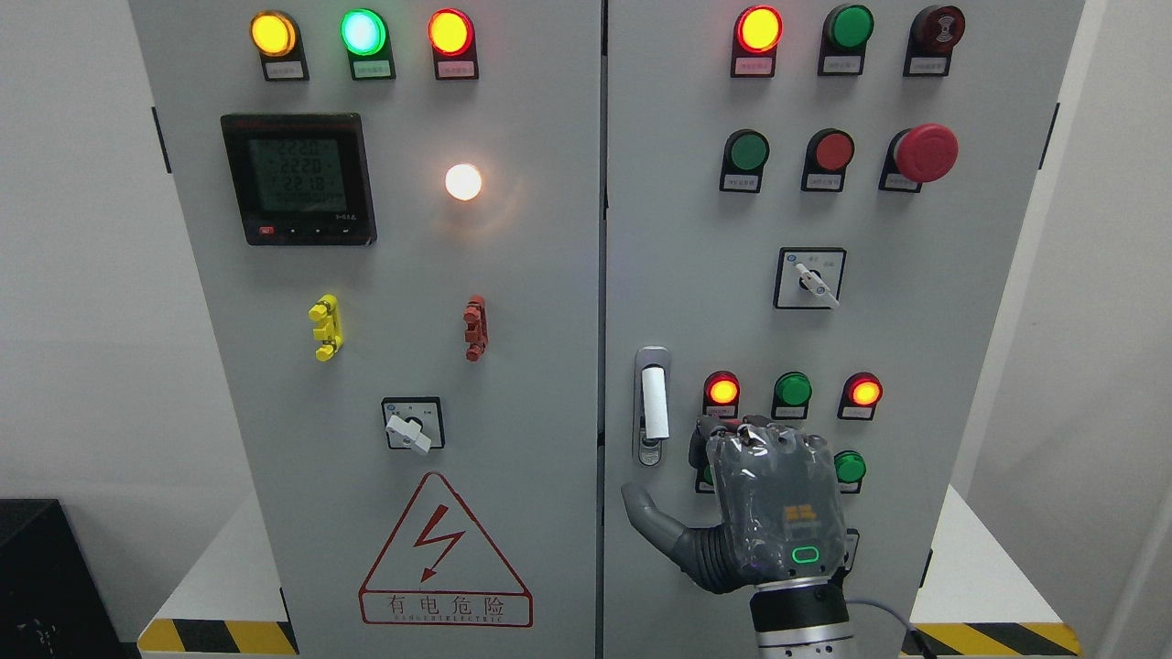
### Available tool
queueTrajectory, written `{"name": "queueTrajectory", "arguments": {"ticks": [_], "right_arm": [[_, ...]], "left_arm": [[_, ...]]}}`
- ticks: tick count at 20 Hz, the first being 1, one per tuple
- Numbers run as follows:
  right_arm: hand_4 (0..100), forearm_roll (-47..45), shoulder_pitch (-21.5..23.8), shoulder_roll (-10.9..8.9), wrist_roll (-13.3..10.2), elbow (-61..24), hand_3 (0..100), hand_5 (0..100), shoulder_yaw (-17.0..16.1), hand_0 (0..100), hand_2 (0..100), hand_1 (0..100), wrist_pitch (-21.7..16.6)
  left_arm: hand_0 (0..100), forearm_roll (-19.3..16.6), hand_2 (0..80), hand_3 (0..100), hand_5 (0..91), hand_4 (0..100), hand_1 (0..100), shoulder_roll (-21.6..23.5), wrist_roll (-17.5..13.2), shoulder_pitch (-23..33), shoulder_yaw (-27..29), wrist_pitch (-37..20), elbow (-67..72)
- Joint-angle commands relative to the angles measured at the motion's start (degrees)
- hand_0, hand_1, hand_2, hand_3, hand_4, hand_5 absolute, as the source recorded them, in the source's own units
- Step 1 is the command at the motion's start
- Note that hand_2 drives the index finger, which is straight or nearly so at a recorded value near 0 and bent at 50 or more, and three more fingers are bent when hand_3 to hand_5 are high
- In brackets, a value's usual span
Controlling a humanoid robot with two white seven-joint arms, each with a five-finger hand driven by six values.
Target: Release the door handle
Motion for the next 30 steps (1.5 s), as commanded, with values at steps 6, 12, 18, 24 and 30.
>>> {"name": "queueTrajectory", "arguments": {"ticks": [6, 12, 18, 24, 30], "right_arm": [[99, -0.26, -2.52, 0.15, 0.82, 3.91, 100, 91, -0.33, 3, 82, 34, 0.39], [99, -0.35, -4.9, 0.41, 0.82, 5.49, 100, 92, -0.24, 3, 82, 34, 1.18], [99, -0.26, -5.07, 0.5, 0.82, 6.2, 100, 92, 0.11, 3, 82, 34, 1.18], [99, -0.26, -5.07, 0.5, 0.91, 6.37, 100, 92, 0.28, 3, 82, 36, 1.18], [99, -0.26, -5.6, 0.5, 0.91, 6.81, 100, 92, 0.2, 5, 82, 36, 1.27]], "left_arm": [[0, 0.0, 2.2, 9, 0.0, 1, 0, 0.0, 0.03, 0.0, -1.23, 0.02, -1.14], [0, 0.0, 2.2, 9, 0.0, 1, 0, 0.0, 0.03, 0.0, -1.23, 0.02, -1.14], [0, 0.0, 2.2, 9, 0.0, 1, 0, 0.0, 0.03, 0.0, -1.23, 0.02, -1.14], [0, 0.0, 2.2, 9, 0.0, 1, 0, 0.0, 0.03, 0.0, -1.23, 0.02, -1.14], [0, 0.0, 2.1, 9, 0.0, 1, 0, 0.0, 0.03, 0.0, -1.23, 0.02, -1.14]]}}
